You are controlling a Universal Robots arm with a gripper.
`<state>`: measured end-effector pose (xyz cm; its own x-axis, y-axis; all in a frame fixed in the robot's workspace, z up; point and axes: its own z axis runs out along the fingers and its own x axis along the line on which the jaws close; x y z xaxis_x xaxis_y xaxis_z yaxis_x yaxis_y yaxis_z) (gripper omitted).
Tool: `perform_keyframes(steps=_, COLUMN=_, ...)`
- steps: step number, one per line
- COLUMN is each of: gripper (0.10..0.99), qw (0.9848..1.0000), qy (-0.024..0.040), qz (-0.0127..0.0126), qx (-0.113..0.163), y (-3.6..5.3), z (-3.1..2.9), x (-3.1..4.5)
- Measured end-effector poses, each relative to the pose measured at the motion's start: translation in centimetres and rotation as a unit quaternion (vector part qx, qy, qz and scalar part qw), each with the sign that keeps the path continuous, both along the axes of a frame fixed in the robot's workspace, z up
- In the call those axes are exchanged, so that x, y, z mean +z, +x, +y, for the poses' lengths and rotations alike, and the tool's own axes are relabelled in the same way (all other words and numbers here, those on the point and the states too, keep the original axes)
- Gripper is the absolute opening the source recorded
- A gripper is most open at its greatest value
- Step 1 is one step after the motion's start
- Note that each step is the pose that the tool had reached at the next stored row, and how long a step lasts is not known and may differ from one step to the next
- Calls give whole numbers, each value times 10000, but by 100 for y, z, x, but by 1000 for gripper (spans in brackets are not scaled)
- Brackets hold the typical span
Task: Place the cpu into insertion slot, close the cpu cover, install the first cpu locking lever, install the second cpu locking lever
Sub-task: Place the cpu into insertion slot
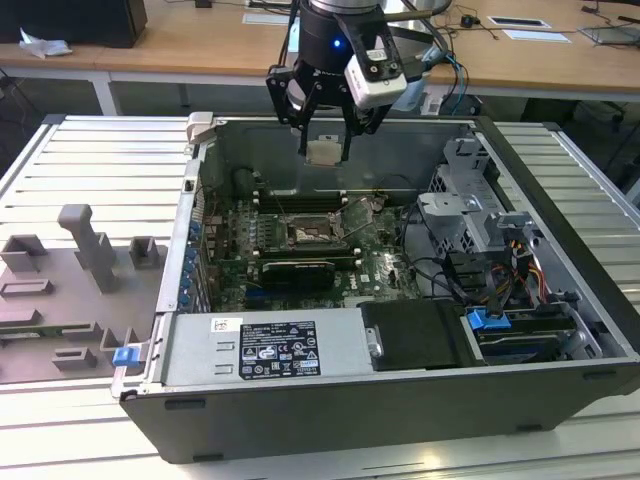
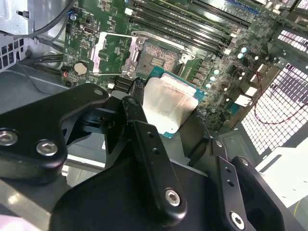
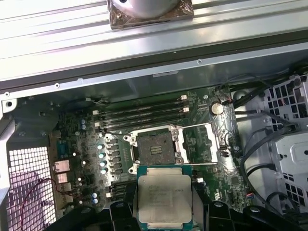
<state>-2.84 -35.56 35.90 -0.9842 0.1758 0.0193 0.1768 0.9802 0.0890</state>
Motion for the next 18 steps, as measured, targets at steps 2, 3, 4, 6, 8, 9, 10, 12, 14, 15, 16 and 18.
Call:
perform_keyframes(steps=2, gripper=541, qw=10000, qy=0, qz=0, qx=-32, y=0, z=0, x=0)
perform_keyframes(steps=3, gripper=541, qw=10000, qy=0, qz=0, qx=-61, y=0, z=0, x=0)
perform_keyframes(steps=4, gripper=541, qw=10000, qy=0, qz=0, qx=-77, y=0, z=0, x=0)
perform_keyframes(steps=6, gripper=541, qw=9999, qy=0, qz=0, qx=-109, y=0, z=0, x=0)
perform_keyframes(steps=8, gripper=541, qw=9999, qy=0, qz=0, qx=-141, y=0, z=0, x=0)
perform_keyframes(steps=9, gripper=541, qw=9999, qy=0, qz=0, qx=-157, y=0, z=0, x=0)
perform_keyframes(steps=10, gripper=541, qw=9998, qy=0, qz=0, qx=-181, y=0, z=0, x=0)
perform_keyframes(steps=12, gripper=541, qw=9997, qy=0, qz=0, qx=-260, y=0, z=0, x=0)
perform_keyframes(steps=14, gripper=541, qw=9995, qy=0, qz=0, qx=-301, y=0, z=0, x=0)
perform_keyframes(steps=15, gripper=541, qw=9995, qy=0, qz=0, qx=-317, y=0, z=0, x=0)
perform_keyframes(steps=16, gripper=541, qw=9994, qy=0, qz=0, qx=-343, y=0, z=0, x=0)
perform_keyframes(steps=18, gripper=541, qw=9992, qy=0, qz=0, qx=-392, y=0, z=0, x=0)
